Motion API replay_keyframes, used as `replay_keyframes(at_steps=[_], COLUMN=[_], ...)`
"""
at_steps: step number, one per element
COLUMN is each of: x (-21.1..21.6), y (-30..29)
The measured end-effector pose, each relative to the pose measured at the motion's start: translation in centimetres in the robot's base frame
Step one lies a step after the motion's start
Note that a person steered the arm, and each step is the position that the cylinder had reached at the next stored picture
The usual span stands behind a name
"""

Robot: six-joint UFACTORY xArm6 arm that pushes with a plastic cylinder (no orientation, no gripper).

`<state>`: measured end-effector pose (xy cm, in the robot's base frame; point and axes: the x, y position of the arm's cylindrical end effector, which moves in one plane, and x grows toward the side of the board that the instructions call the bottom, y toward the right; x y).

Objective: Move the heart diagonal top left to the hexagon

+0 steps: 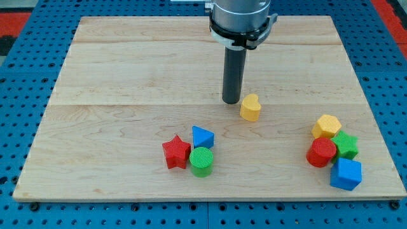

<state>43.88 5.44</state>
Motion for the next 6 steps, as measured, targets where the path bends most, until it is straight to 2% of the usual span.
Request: replay_keyframes(at_steps=[2, 4, 6], x=[1.8, 1.8, 1.8], y=[7.2, 7.6, -7.5])
